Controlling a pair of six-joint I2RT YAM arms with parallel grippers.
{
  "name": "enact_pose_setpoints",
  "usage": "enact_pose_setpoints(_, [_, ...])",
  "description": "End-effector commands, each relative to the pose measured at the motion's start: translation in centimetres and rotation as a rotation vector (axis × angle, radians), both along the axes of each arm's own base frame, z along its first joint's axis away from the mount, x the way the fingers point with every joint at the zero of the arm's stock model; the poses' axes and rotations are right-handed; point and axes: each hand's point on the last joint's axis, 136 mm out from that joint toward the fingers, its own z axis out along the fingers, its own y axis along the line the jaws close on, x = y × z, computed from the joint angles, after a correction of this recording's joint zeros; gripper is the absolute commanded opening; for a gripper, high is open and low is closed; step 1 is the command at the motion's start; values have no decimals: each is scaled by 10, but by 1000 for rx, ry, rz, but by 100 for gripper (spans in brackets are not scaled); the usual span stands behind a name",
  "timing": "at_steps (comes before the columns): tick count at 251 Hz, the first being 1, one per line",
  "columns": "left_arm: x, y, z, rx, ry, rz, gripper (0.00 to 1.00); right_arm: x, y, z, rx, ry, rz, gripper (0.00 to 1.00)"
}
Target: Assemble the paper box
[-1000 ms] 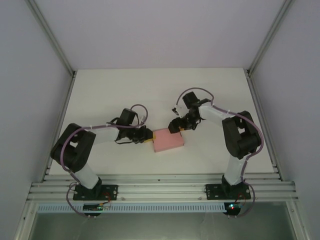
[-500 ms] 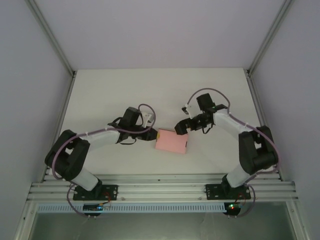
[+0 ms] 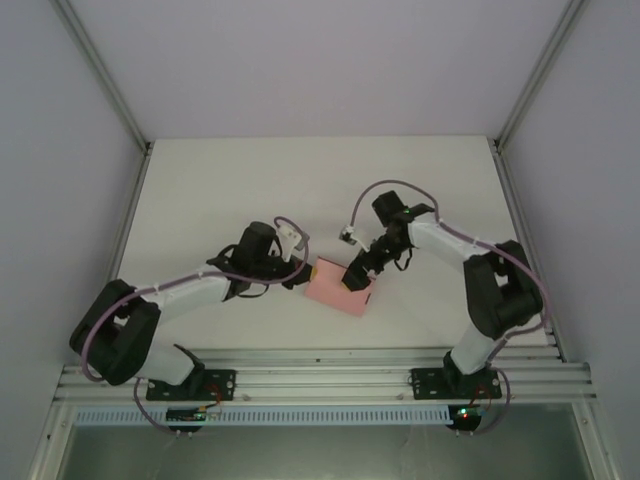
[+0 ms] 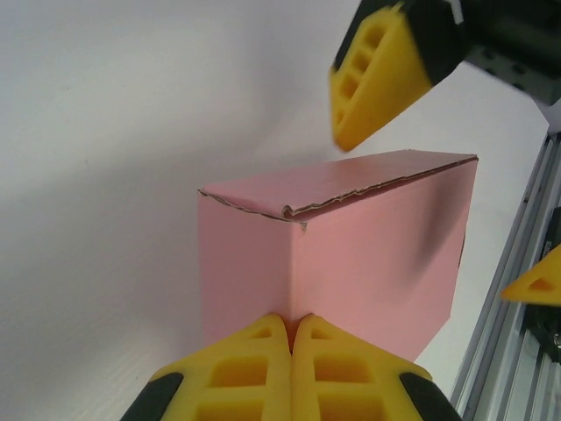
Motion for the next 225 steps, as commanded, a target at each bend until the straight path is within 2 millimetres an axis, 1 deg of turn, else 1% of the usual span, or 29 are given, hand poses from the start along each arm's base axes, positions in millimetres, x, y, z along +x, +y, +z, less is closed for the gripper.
enact_pose_setpoints(1, [2, -5, 18, -40, -83, -18, 1, -11, 12, -2, 4, 66, 78, 100])
enact_pose_setpoints(9, [3, -4, 18, -40, -86, -15, 1, -17, 12, -6, 1, 90, 97, 99])
enact_pose_setpoints(11, [2, -4, 19, -41, -88, -16, 1, -13, 16, -1, 10, 74, 102, 99])
enact_pose_setpoints(14, [2, -4, 19, -41, -90, -14, 1, -12, 18, 0, 15, 73, 106, 98])
enact_pose_setpoints(24, [2, -4, 19, -43, -94, -13, 1, -13, 21, 0, 23, 81, 120, 94])
enact_pose_setpoints(32, [3, -2, 19, -42, -95, -4, 1, -14, 22, 2, 31, 86, 128, 88])
enact_pose_setpoints(40, [3, -2, 19, -41, -96, 1, 2, -15, 23, 4, 32, 84, 132, 78])
enact_pose_setpoints(47, [3, -1, 19, -39, -98, 8, 2, -14, 23, 4, 27, 79, 131, 64])
enact_pose_setpoints(48, [4, 0, 19, -39, -99, 10, 2, -14, 23, 4, 27, 79, 131, 64])
enact_pose_setpoints(55, [5, 1, 20, -37, -101, 20, 3, -12, 23, 5, 20, 69, 125, 50])
enact_pose_setpoints(62, [5, 2, 21, -39, -102, 28, 6, -10, 21, 5, 10, 54, 116, 37])
enact_pose_setpoints(66, [5, 2, 22, -40, -105, 32, 8, -8, 21, 5, 3, 44, 113, 32])
enact_pose_setpoints(70, [5, 3, 23, -39, -109, 36, 11, -8, 20, 6, -2, 36, 112, 29])
enact_pose_setpoints(78, [6, 5, 26, -41, -112, 50, 21, -5, 19, 7, -13, 12, 109, 29])
enact_pose_setpoints(90, [6, 8, 32, -41, -121, 66, 29, -1, 17, 11, -31, -35, 102, 29])
enact_pose_setpoints(95, [5, 10, 35, -41, -127, 72, 35, 4, 16, 11, -46, -64, 94, 29])
enact_pose_setpoints(100, [5, 12, 39, -40, -135, 81, 47, 9, 14, 10, -75, -100, 81, 29])
enact_pose_setpoints(105, [6, 15, 42, -32, -141, 99, 63, 15, 12, 10, -108, -144, 67, 29])
enact_pose_setpoints(109, [8, 19, 44, -24, -145, 121, 74, 22, 9, 9, -143, -188, 49, 30])
enact_pose_setpoints(116, [11, 27, 48, -4, -150, 164, 84, 37, 5, 8, -213, -284, 17, 32])
enact_pose_setpoints(128, [17, 44, 53, 38, -158, 254, 100, 63, -2, 12, -352, -489, -26, 32])
enact_pose_setpoints(139, [22, 62, 59, 73, -154, 348, 100, 85, 0, 25, -430, -675, -58, 31])
enact_pose_setpoints(141, [22, 65, 60, 76, -153, 363, 100, 84, -3, 21, -454, -695, -53, 31])
enact_pose_setpoints(148, [24, 76, 63, 86, -147, 409, 100, 92, -2, 26, -498, -796, -51, 31])
enact_pose_setpoints(171, [32, 117, 69, 92, -82, 594, 100, 110, 11, 37, -567, -1036, 25, 32])
enact_pose_setpoints(183, [36, 141, 69, 93, -30, 692, 100, 115, 18, 34, -593, -1134, 93, 32])
enact_pose_setpoints(199, [40, 174, 65, 108, 27, 828, 100, 114, 29, 19, -623, -1242, 213, 32])
enact_pose_setpoints(213, [42, 202, 58, 120, 72, 941, 100, 118, 40, 13, -639, -1356, 253, 32])
enact_pose_setpoints(225, [43, 220, 52, 119, 109, 1010, 100, 113, 50, 6, -628, -1411, 293, 34])
